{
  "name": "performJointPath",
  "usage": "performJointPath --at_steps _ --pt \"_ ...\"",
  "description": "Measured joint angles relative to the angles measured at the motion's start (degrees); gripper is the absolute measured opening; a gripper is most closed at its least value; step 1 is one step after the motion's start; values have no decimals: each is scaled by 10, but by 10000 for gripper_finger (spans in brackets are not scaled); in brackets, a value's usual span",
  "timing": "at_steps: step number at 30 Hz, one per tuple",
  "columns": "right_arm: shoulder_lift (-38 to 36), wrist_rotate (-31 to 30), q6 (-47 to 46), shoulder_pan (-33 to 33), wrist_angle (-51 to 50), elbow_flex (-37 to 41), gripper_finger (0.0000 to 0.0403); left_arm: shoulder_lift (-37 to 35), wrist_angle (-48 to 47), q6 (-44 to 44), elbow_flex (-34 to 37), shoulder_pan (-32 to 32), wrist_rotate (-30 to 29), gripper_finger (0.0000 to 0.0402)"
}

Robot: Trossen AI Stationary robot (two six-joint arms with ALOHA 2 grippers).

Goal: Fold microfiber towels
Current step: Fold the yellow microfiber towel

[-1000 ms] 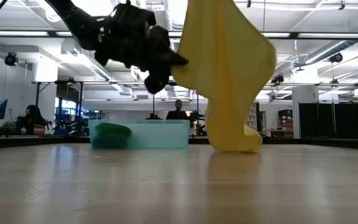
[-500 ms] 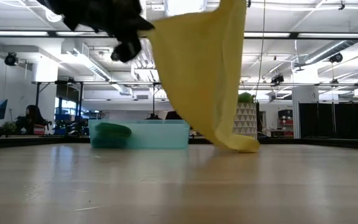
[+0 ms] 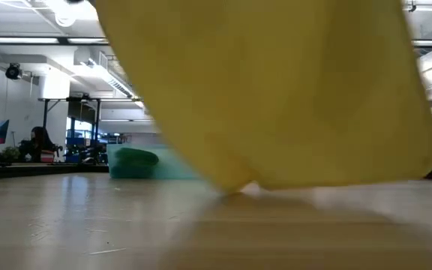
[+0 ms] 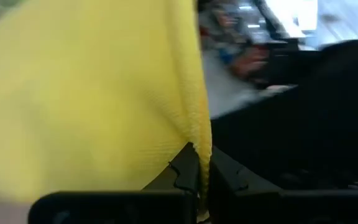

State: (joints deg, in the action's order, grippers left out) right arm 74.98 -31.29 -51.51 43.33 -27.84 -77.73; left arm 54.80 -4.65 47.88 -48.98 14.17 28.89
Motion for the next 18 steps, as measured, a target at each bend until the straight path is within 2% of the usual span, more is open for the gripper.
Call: performJointPath --at_steps 3,7,11,13,18 --pt "15 0 -24 27 59 -2 8 17 39 47 -37 85 -63 0" --pt "48 2 -42 46 42 -12 9 49 -36 45 -80 143 -141 0" --pt "64 5 -98 45 4 20 8 92 -163 12 -77 149 -162 0" --pt "65 16 -118 37 1 55 8 108 -217 -22 -69 147 -191 0" --pt "29 19 -141 4 33 145 8 95 -170 -134 -41 103 -229 0"
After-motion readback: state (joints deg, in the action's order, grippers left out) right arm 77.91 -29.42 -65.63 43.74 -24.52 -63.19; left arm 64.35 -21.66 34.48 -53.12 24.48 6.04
